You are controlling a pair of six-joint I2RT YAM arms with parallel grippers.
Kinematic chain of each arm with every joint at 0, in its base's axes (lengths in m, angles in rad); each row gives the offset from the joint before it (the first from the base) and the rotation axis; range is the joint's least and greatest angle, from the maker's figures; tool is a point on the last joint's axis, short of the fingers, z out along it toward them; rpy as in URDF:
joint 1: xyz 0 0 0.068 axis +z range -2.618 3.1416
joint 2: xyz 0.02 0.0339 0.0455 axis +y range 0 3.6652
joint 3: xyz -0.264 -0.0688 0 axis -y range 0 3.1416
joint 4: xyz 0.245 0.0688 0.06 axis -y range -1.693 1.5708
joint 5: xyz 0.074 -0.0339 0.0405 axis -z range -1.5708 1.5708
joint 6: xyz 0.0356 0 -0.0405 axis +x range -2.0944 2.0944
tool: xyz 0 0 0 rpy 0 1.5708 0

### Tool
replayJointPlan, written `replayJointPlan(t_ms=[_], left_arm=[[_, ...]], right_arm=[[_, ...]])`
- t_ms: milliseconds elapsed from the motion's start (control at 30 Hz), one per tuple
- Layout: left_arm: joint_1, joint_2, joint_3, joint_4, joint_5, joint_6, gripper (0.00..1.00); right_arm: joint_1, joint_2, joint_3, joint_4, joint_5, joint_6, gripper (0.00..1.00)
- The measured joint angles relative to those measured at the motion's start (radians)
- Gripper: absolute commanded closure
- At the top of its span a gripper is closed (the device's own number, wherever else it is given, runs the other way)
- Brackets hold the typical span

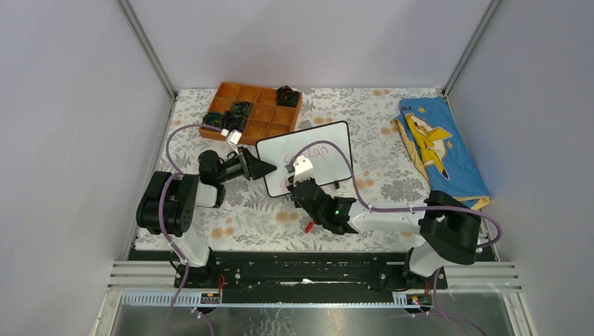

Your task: Write a sentence on the whiteboard

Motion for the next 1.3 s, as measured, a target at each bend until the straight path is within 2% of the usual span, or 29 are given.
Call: replayJointPlan(t_ms=[233,1300], left_arm=[[-0.002,-0.003,0.002,-0.021,0.0,0.009,0.49],[-0.006,-0.01,0.003,-0.043,0.0,0.026,0.49]], right_arm=[[-0.008,-0.092,-0.082,0.035,0.007,-0.002,1.0],[-0.028,-0.049,-0.047,0.048,0.015,0.004,1.0]])
